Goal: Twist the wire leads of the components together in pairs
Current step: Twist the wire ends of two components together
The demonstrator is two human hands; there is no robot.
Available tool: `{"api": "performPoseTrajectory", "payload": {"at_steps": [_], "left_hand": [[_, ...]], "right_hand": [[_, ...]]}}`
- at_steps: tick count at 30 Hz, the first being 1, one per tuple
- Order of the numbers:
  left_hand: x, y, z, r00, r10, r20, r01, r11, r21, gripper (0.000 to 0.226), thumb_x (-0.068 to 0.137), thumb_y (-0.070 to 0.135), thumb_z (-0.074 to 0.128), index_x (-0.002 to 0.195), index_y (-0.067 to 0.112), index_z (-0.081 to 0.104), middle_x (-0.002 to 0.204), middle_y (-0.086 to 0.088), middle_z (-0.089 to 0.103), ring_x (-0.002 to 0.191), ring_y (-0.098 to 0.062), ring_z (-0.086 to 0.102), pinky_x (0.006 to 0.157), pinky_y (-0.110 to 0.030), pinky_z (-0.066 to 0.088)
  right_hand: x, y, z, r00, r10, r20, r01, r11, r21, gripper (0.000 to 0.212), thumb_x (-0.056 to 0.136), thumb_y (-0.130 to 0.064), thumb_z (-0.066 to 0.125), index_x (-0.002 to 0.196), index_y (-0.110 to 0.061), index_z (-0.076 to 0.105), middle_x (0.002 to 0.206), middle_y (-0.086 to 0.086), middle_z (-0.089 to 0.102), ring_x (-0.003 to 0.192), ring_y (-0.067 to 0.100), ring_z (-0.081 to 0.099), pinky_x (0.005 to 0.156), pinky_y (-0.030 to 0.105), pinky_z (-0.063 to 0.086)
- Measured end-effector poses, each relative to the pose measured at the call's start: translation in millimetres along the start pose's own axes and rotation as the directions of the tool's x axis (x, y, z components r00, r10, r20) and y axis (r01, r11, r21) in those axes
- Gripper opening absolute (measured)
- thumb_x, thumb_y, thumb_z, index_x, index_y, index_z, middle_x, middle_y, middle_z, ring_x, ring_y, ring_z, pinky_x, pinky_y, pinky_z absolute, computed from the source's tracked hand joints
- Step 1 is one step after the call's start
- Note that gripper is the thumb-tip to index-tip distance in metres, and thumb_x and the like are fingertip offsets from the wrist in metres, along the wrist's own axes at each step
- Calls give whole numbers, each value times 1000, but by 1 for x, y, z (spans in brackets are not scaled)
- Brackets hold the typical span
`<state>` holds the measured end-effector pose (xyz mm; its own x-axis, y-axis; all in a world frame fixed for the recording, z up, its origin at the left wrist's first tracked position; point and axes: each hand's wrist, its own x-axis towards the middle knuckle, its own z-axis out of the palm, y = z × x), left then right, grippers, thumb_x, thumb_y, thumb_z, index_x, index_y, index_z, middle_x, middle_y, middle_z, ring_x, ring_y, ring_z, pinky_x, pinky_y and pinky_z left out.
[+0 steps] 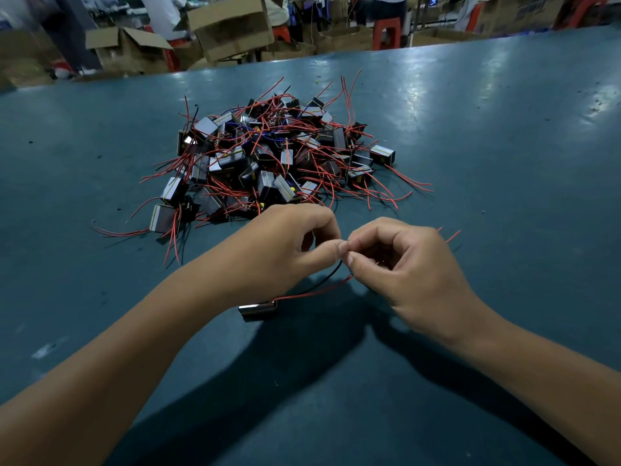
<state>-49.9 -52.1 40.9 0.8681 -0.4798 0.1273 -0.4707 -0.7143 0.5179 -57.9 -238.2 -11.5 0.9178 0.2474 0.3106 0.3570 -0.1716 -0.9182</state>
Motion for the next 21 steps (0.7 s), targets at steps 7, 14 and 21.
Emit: {"api": "performPoseTrajectory", "payload": {"at_steps": [7, 14, 21], "left_hand": [[0, 5, 2, 959, -192, 210, 238, 945, -226, 24, 101, 18, 52, 78, 15, 55, 59, 9, 37, 51, -6, 30, 47, -20, 26], [-1, 6, 5, 926, -330, 180, 373, 873, -316, 23, 94, 14, 53, 71, 11, 58, 59, 6, 44, 49, -8, 33, 44, -19, 26], [-13, -5, 6, 939, -320, 122, 332, 760, -559, 25, 95, 9, 57, 72, 16, 65, 67, 7, 57, 51, -10, 42, 47, -21, 31]], "right_hand": [[-2, -2, -1, 998, -26, 62, 29, 998, -51, 9, 84, -2, 73, 80, -10, 72, 79, 2, 67, 64, 13, 59, 62, 21, 45], [-2, -4, 0, 987, -142, 80, 155, 968, -196, 8, 83, -2, 73, 80, -9, 71, 82, 0, 67, 70, 14, 63, 66, 20, 48], [0, -3, -5, 960, -262, 103, 280, 919, -276, 6, 84, -5, 72, 80, -8, 69, 83, 2, 65, 73, 17, 62, 68, 28, 48]]}}
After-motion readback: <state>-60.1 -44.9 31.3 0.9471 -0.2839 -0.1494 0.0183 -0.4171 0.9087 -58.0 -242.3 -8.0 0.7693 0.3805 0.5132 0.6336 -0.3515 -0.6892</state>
